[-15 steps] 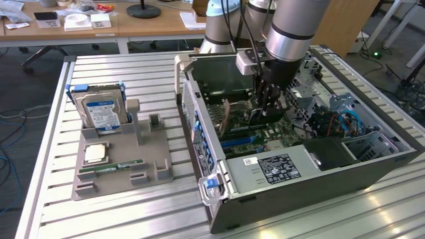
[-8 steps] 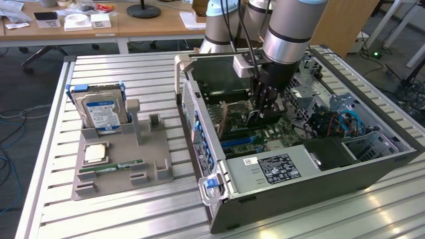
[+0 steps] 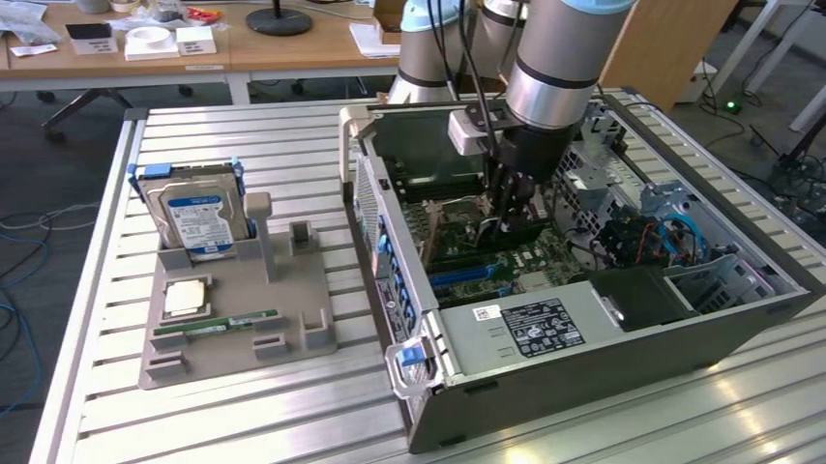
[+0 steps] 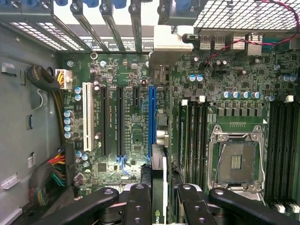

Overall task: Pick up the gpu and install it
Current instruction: 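Insert the gpu into the slot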

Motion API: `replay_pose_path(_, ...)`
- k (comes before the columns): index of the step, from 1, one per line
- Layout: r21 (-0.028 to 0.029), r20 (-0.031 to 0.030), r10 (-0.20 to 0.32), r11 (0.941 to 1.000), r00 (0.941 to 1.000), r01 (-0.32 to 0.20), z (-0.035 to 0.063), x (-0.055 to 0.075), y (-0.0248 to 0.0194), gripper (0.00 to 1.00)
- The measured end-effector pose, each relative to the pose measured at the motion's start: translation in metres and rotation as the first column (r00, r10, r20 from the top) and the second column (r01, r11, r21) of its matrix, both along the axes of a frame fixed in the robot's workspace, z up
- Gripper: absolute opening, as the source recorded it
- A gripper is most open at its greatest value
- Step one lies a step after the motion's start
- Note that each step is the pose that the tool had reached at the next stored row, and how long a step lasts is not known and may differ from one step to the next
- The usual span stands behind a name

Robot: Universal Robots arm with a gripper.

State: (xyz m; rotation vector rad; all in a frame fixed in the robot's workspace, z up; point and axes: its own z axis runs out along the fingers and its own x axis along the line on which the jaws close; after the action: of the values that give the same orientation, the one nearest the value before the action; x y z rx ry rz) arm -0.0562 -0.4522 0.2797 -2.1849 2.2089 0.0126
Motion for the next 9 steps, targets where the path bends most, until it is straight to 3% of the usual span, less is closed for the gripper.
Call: replay_pose_path(9,0.0003,0.0001,0.0,1.0,1.0,0.0,-0.0003,-0.0049,0.0,0.26)
